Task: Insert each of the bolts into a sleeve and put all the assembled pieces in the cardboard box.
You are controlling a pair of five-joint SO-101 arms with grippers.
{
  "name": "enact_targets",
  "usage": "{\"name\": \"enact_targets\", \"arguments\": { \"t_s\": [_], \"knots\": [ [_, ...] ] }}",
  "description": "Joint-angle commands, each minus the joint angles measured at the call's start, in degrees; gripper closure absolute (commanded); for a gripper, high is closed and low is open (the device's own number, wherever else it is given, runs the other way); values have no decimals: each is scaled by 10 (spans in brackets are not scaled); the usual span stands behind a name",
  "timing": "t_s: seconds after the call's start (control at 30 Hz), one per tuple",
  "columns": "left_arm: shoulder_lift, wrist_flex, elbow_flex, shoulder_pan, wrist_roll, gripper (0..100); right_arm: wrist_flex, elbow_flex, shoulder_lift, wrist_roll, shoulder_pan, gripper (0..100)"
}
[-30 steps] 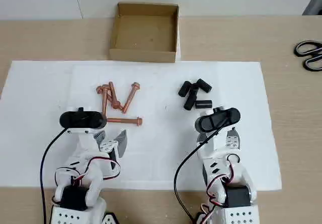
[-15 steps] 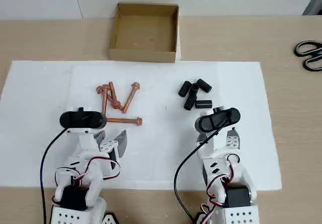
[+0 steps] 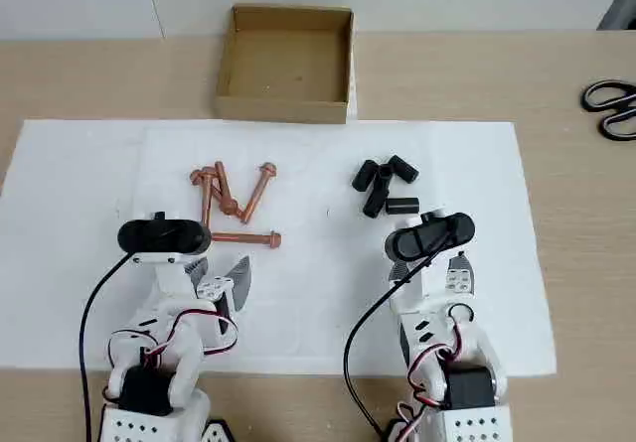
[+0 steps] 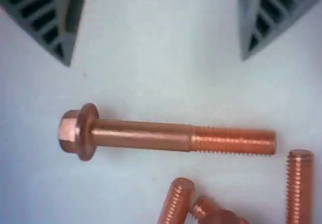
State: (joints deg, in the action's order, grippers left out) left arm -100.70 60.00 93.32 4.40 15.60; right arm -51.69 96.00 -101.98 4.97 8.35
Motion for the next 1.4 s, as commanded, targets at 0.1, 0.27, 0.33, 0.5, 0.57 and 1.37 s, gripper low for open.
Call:
{"name": "enact_targets", "arguments": {
  "t_s": [0.1,0.27,0.33,0.5,0.57,1.37],
  "knots": [
    [-6,-13,-2,-3,0,797,0,4,-4,4,0,742],
    [-6,-13,-2,-3,0,797,0,4,-4,4,0,742],
    [-6,-13,-2,-3,0,797,0,4,-4,4,0,742],
    [-6,-13,-2,-3,0,797,0,4,-4,4,0,742],
    [-6,-13,-2,-3,0,797,0,4,-4,4,0,742],
    [-5,-2,-11,-17,2,797,-5,-5,-4,7,-5,742]
  ]
}}
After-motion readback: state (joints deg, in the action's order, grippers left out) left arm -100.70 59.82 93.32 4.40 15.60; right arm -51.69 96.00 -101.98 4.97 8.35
